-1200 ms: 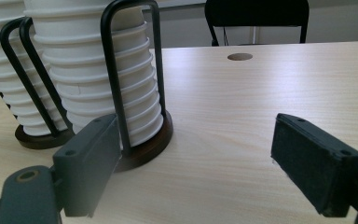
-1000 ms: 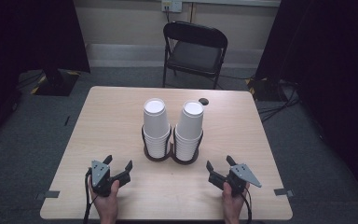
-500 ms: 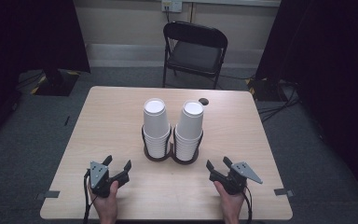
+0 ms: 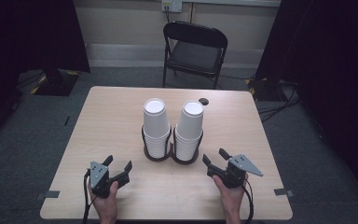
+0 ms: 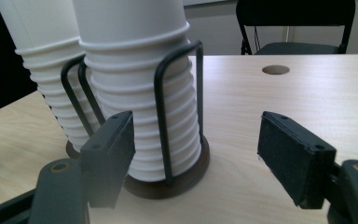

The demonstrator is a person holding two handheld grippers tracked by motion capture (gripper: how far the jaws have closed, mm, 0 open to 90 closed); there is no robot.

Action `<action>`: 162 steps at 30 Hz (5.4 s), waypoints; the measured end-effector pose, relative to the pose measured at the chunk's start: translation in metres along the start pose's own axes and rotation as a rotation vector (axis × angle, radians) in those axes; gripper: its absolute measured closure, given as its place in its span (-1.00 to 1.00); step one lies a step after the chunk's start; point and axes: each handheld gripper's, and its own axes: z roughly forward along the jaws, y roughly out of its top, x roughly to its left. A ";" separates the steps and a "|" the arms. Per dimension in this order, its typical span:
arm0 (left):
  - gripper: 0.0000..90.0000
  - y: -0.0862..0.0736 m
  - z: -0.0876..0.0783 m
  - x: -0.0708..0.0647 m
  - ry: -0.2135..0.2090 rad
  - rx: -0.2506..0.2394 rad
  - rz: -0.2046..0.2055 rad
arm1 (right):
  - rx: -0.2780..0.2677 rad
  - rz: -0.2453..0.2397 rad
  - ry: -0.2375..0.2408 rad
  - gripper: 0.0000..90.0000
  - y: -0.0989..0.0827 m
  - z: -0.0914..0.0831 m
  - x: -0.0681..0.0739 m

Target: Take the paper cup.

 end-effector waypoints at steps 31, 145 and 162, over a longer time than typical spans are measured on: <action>-0.56 0.001 0.003 -0.001 -0.010 0.025 0.018 | -0.081 -0.120 0.166 -0.69 0.093 0.027 0.026; -0.50 0.001 0.001 -0.001 -0.015 0.011 0.023 | -0.173 -0.103 0.171 -0.58 0.170 0.063 0.032; -0.38 0.002 0.004 0.002 -0.075 0.037 -0.001 | -0.205 -0.066 0.183 -0.57 0.186 0.047 0.024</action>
